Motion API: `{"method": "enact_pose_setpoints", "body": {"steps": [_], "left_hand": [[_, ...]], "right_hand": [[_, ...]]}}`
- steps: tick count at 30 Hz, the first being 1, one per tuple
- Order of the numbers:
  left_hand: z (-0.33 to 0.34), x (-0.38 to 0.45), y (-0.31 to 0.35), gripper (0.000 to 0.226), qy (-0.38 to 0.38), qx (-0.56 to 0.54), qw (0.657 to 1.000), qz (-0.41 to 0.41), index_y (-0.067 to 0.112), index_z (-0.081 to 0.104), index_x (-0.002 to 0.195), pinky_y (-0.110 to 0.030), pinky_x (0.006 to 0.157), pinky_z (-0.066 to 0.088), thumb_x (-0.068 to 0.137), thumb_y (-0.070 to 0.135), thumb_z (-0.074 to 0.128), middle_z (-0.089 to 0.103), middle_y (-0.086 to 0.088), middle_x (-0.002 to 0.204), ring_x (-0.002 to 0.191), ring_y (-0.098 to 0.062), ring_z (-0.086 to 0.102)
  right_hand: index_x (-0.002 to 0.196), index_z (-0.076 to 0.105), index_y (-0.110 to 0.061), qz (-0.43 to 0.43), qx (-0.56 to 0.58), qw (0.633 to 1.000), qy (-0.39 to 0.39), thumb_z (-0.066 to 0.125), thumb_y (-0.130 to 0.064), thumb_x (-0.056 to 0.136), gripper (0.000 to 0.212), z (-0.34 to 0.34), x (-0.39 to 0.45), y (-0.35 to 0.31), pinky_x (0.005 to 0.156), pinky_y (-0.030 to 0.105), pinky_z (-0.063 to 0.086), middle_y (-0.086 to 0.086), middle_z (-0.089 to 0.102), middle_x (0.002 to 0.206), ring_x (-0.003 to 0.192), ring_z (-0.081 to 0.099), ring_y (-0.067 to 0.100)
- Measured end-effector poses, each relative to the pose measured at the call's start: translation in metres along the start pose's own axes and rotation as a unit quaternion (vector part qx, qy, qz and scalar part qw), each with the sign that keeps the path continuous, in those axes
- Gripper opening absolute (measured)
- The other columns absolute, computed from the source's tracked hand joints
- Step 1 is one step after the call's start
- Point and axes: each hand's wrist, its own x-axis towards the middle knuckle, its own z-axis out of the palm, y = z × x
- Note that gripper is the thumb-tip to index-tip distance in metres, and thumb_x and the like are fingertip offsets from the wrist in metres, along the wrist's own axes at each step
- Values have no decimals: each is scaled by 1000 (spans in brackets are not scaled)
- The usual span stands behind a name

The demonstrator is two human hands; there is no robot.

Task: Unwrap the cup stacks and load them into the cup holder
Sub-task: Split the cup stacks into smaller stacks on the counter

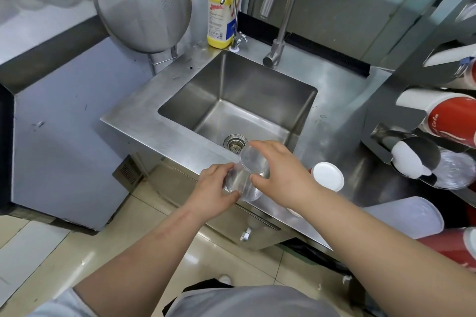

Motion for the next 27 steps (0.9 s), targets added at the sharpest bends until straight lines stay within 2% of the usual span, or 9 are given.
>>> {"method": "enact_pose_setpoints", "body": {"steps": [4,6,13,16,21,27], "left_hand": [[-2,2,0,69,-8,16,1000,1,27,48,135,-29,103,35,70,44,65,54,4,125,120,-21,42],[-4,4,2,68,-12,24,1000,2,26,48,136,-31,104,35,73,41,68,54,3,126,121,-22,42],[-14,3,8,63,-18,47,999,-10,25,48,140,-22,97,31,81,32,68,54,-1,121,120,-22,44],[-16,1,11,62,-28,54,998,-11,24,48,140,-24,100,34,82,32,67,54,-1,120,120,-22,46],[-29,2,22,59,-38,46,998,-17,18,49,140,-30,107,39,85,30,64,48,-6,133,125,-19,49],[-64,10,44,43,-49,82,995,3,21,57,131,-19,94,40,89,27,63,44,1,129,113,-16,56]], "right_hand": [[139,36,-33,18,-7,1000,-10,65,-26,79,67,-2,1,-5,100,28,40,0,39,138,121,48,18],[139,34,-34,32,-19,999,-18,64,-27,79,68,-5,2,-7,100,34,43,-1,37,139,121,47,19],[143,30,-33,28,-61,996,-50,59,-17,81,70,-13,3,-10,104,31,39,3,33,140,130,38,23],[143,32,-33,29,-64,996,-49,59,-19,81,69,-16,1,-12,103,30,39,3,34,139,128,40,24],[141,34,-30,29,-70,995,-57,60,-16,80,67,-22,0,-15,98,30,42,3,37,135,120,48,22],[136,43,-27,9,-113,991,-70,62,-24,81,58,-48,1,-23,100,34,43,6,44,131,121,48,25]]}}
